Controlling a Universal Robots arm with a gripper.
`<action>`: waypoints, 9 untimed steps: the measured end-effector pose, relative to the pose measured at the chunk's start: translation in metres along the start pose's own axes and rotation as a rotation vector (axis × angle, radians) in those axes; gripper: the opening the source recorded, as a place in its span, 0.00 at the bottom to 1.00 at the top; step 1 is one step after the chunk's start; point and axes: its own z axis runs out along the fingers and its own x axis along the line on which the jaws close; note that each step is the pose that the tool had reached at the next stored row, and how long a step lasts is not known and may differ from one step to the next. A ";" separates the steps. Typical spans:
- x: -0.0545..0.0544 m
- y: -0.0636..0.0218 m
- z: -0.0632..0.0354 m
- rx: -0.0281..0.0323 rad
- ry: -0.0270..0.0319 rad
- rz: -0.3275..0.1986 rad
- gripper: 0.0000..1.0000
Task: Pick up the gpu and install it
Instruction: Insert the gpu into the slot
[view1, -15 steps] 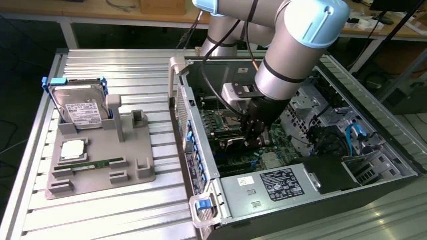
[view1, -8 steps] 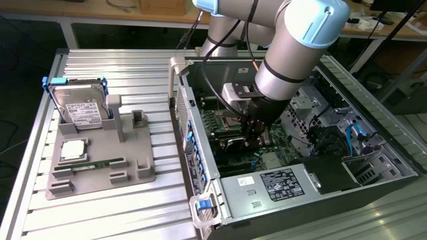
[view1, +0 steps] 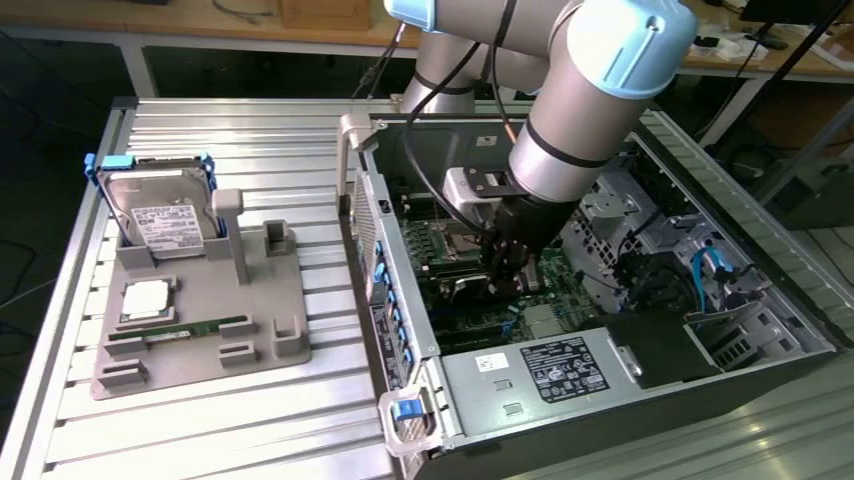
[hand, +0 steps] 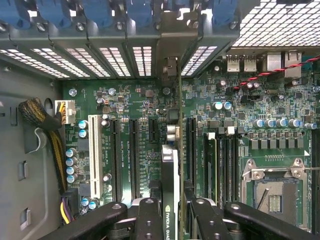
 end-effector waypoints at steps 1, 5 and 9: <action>0.000 0.0000 0.0000 0.0000 0.0000 0.000 0.27; 0.000 0.0000 0.0000 0.0000 0.0000 0.000 0.27; 0.000 0.0001 -0.0027 0.0008 -0.0021 0.000 0.27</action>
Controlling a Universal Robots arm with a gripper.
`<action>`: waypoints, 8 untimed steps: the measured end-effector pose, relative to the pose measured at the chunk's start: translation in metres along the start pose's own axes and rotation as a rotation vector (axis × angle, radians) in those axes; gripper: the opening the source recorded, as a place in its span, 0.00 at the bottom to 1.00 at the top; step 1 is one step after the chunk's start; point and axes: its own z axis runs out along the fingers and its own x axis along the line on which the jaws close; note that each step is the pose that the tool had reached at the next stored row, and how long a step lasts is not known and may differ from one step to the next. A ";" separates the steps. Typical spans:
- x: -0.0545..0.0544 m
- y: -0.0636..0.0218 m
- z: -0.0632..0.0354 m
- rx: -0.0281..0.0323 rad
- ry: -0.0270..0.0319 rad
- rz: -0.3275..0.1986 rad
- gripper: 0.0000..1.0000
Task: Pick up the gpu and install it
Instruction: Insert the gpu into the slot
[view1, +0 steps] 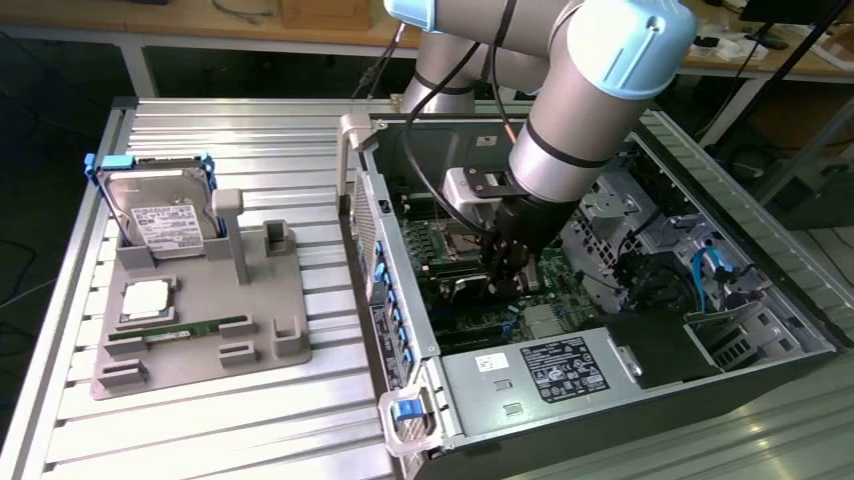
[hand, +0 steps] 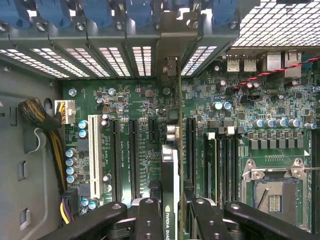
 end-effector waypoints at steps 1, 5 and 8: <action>0.000 0.0000 -0.0018 0.0004 -0.0005 0.000 0.27; 0.000 0.0003 -0.0051 -0.0006 0.0016 0.000 0.27; 0.000 0.0003 -0.0053 -0.0007 0.0019 0.000 0.27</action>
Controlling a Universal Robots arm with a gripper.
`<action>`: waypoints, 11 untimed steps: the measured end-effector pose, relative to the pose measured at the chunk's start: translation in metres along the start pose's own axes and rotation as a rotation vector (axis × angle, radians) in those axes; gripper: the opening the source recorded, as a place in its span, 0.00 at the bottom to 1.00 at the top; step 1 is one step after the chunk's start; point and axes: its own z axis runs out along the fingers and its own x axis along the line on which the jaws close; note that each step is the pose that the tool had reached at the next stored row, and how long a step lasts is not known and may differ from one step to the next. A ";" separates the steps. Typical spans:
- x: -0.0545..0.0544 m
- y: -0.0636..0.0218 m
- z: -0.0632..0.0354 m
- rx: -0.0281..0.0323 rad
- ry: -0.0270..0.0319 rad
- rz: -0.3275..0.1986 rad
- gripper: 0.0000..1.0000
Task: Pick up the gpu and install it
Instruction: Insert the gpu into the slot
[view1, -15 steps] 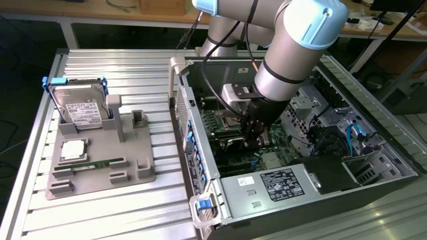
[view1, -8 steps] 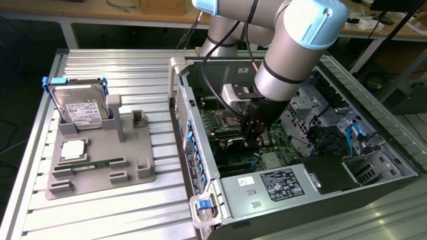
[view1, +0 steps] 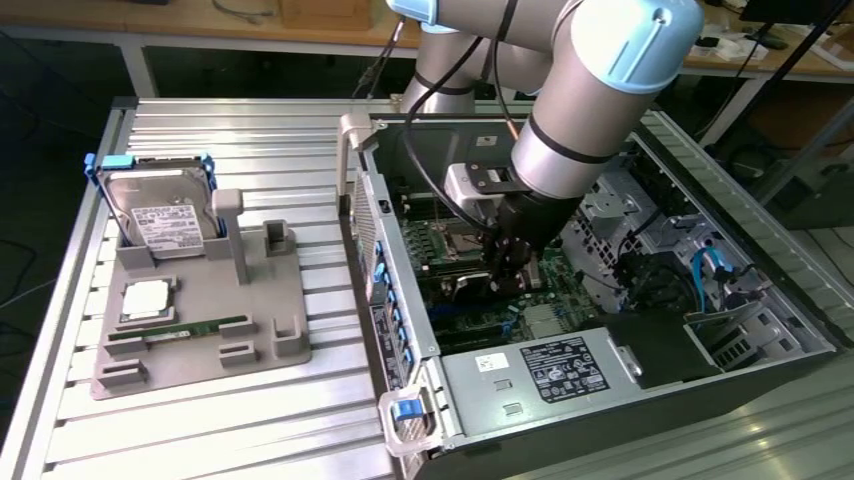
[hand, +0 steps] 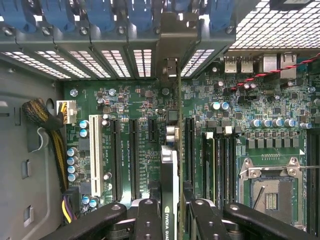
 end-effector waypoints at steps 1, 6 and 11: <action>0.000 0.0000 0.0000 0.0000 0.0001 0.000 0.27; 0.000 0.0011 0.0001 0.0002 0.0001 0.000 0.27; 0.000 0.0030 0.0001 0.0000 0.0001 0.000 0.27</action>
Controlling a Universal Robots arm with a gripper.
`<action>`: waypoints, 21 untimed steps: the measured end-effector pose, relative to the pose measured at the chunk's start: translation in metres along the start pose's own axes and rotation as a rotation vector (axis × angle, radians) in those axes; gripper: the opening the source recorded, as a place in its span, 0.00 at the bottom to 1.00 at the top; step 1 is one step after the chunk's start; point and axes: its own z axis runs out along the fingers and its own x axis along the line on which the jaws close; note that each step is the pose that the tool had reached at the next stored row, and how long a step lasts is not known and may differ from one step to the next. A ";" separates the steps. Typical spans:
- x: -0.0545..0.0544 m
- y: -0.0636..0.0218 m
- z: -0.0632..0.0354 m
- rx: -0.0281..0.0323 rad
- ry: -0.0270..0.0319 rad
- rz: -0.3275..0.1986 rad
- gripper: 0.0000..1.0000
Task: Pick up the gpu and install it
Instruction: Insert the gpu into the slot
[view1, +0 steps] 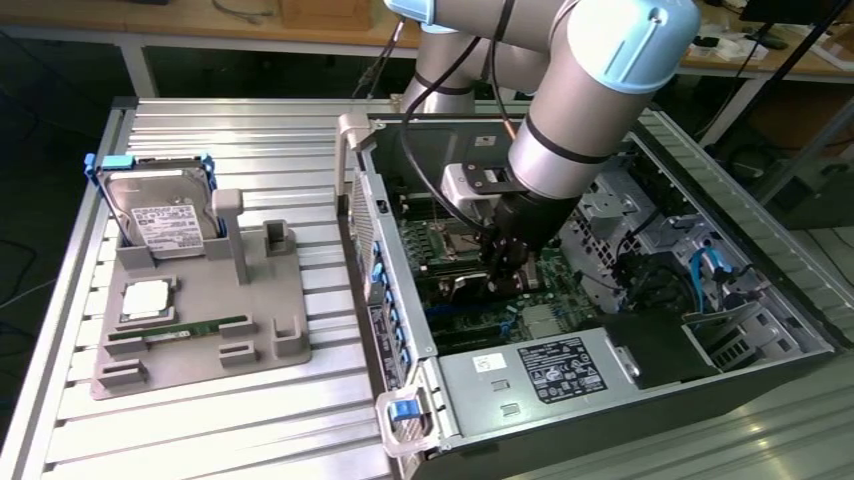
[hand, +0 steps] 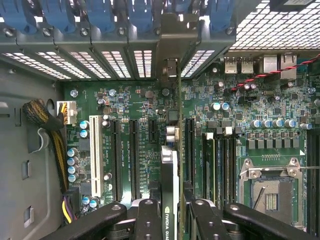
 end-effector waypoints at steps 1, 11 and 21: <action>0.000 0.0000 0.0000 0.0000 -0.0001 0.000 0.27; 0.000 -0.0021 0.0000 -0.0189 0.0001 0.001 0.27; 0.000 -0.0030 0.0001 -0.0247 -0.0001 0.001 0.27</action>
